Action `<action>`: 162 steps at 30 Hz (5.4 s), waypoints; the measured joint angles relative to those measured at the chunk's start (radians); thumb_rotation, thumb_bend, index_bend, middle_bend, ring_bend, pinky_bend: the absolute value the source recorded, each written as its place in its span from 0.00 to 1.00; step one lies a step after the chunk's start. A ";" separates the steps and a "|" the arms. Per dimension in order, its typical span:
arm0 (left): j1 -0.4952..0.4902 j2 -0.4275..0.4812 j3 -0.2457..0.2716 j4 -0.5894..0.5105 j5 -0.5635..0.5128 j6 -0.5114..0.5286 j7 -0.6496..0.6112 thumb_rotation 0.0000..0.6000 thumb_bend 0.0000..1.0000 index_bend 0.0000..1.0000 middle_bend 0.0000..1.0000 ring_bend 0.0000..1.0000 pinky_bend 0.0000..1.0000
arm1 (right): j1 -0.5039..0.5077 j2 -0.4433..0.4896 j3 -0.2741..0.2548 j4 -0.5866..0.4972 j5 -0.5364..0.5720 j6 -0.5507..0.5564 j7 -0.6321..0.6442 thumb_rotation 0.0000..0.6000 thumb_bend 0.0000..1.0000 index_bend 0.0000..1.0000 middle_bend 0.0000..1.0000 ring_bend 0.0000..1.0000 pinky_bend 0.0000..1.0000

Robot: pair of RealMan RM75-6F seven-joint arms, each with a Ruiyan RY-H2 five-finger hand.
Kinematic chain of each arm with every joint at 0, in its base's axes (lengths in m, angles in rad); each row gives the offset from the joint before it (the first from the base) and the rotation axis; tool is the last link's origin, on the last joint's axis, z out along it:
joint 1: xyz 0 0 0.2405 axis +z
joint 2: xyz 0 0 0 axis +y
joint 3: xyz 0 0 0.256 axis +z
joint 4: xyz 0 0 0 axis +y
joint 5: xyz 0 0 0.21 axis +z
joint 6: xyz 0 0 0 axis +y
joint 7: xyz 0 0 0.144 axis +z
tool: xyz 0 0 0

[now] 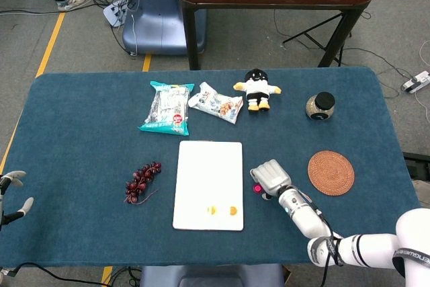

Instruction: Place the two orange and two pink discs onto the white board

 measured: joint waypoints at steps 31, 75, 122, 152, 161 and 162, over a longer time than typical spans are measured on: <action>0.001 0.005 -0.003 -0.002 -0.005 -0.001 -0.013 1.00 0.27 0.38 0.45 0.29 0.47 | 0.010 -0.021 0.008 0.015 -0.002 -0.011 0.003 1.00 0.24 0.48 1.00 1.00 1.00; 0.006 0.016 -0.009 -0.002 -0.015 -0.001 -0.041 1.00 0.27 0.38 0.45 0.29 0.47 | 0.149 -0.184 0.161 0.171 0.062 -0.021 -0.010 1.00 0.07 0.39 1.00 1.00 1.00; -0.002 0.005 -0.005 0.000 -0.016 -0.013 -0.016 1.00 0.27 0.38 0.45 0.29 0.47 | -0.025 -0.001 0.033 0.130 0.040 0.007 0.035 1.00 0.17 0.39 1.00 1.00 1.00; -0.003 0.007 -0.003 -0.005 -0.013 -0.015 -0.019 1.00 0.27 0.38 0.45 0.29 0.47 | -0.029 -0.034 0.047 0.182 0.046 -0.029 0.034 1.00 0.19 0.46 1.00 1.00 1.00; -0.002 0.008 -0.003 -0.005 -0.013 -0.014 -0.022 1.00 0.27 0.38 0.45 0.29 0.47 | -0.027 -0.039 0.048 0.186 0.050 -0.035 0.029 1.00 0.20 0.49 1.00 1.00 1.00; -0.002 0.008 -0.004 -0.005 -0.013 -0.013 -0.022 1.00 0.27 0.38 0.45 0.29 0.47 | -0.027 -0.040 0.048 0.187 0.050 -0.035 0.028 1.00 0.20 0.50 1.00 1.00 1.00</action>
